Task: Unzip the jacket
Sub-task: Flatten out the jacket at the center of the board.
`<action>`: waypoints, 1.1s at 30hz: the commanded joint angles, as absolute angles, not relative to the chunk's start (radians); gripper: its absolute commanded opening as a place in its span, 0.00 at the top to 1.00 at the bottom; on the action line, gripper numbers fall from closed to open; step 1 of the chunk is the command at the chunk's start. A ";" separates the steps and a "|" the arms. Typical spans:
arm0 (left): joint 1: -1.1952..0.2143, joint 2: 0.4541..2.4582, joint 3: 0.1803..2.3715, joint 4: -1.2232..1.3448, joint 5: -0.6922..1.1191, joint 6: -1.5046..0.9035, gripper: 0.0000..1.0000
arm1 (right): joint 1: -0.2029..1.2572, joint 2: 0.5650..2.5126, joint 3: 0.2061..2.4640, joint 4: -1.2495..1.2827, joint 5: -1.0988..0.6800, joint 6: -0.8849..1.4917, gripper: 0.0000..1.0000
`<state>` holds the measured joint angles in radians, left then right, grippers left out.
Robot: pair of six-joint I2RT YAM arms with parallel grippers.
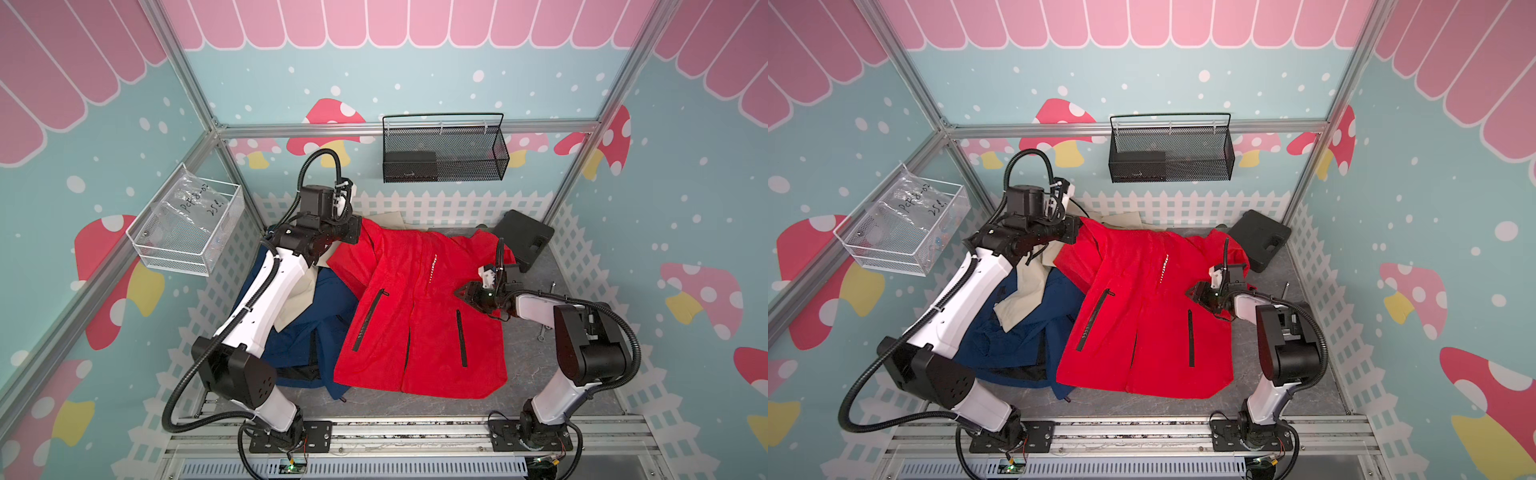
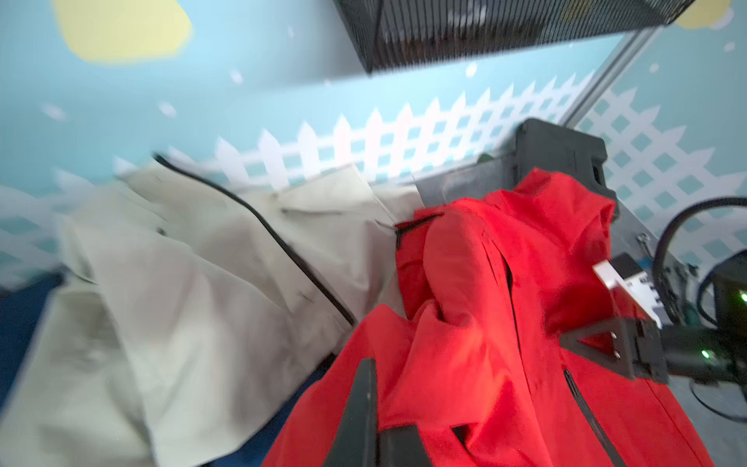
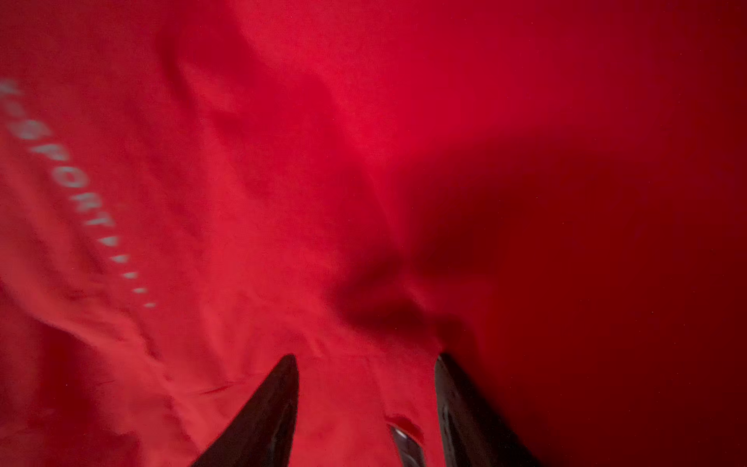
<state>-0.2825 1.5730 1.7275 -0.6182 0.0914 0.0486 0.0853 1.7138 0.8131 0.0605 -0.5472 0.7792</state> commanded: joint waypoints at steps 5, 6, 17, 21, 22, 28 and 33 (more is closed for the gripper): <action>-0.276 1.551 1.734 -0.446 -0.118 0.202 1.00 | 0.080 1.734 0.743 0.081 -0.459 0.888 0.44; -0.276 1.552 1.737 -0.448 -0.119 0.199 1.00 | 0.079 1.735 0.732 0.088 -0.461 0.895 0.43; -0.275 1.535 1.700 -0.469 -0.095 0.189 1.00 | 0.041 1.419 0.711 -0.026 -0.463 0.656 0.44; -0.270 1.536 1.684 -0.468 -0.082 0.177 1.00 | -0.029 1.345 0.716 -0.193 -0.377 0.587 0.41; -0.269 1.538 1.677 -0.464 -0.079 0.174 1.00 | -0.038 1.348 0.716 -0.206 -0.382 0.565 0.40; -0.263 1.536 1.649 -0.435 -0.056 0.156 1.00 | -0.040 1.473 0.758 -0.248 -0.496 0.453 0.46; -0.258 1.540 1.643 -0.430 -0.039 0.145 1.00 | -0.038 1.570 0.786 -0.273 -0.543 0.411 0.50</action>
